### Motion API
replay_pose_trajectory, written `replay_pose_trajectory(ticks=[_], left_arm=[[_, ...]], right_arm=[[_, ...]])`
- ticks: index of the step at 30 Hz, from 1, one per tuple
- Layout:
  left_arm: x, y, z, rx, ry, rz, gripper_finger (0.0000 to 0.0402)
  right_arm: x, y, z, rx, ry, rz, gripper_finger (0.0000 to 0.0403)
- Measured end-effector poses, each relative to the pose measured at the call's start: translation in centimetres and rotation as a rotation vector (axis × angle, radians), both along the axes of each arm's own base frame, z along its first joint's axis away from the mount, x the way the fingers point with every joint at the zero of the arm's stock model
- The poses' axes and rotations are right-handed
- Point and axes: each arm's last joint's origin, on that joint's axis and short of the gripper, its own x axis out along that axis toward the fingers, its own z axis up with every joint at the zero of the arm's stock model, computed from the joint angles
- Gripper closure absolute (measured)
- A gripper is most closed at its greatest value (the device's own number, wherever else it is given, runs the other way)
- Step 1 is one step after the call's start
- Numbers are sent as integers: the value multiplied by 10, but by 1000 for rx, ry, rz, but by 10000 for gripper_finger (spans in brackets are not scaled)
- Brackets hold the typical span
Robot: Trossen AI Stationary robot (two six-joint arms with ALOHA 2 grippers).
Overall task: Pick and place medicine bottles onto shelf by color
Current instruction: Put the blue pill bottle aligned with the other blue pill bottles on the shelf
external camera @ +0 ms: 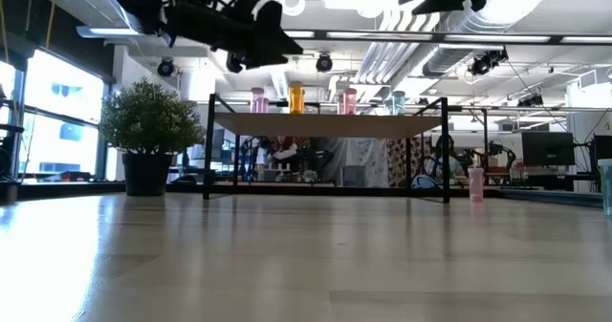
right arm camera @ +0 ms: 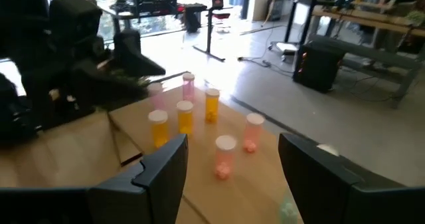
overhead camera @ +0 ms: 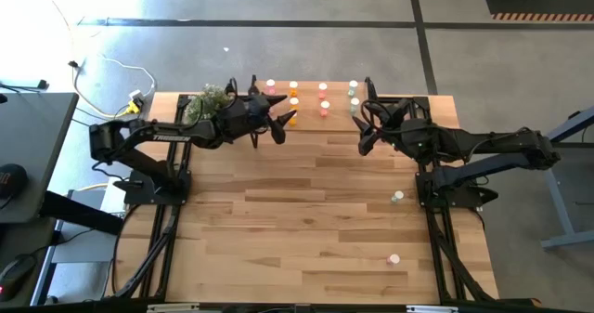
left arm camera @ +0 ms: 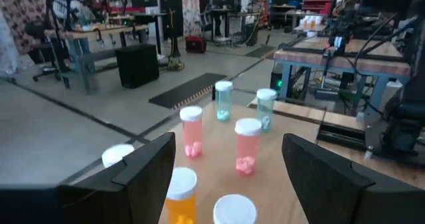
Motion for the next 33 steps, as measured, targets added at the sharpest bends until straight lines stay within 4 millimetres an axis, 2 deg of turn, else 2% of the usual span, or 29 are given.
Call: replay_pose_trajectory(ticks=[9, 13, 21, 25, 29, 33], left_arm=[[-13, -38, 25, 34, 59, -105, 135], [-15, -58, 27, 16, 107, -180, 135], [-5, -97, 18, -37, 156, -328, 135], [-4, -115, 17, -67, 122, -426, 135], [-9, -129, -4, -104, 55, -494, 135], [-15, -134, -21, -124, 59, -439, 135]], right_arm=[[-3, 16, -15, 196, 40, 119, 176], [-7, 28, -24, 294, 71, 138, 176], [-20, 57, -46, 489, 177, 116, 176], [-24, 74, -59, 585, 209, 86, 176], [-26, 91, -71, 683, 209, 71, 176], [-28, 107, -80, 776, 230, 46, 176]])
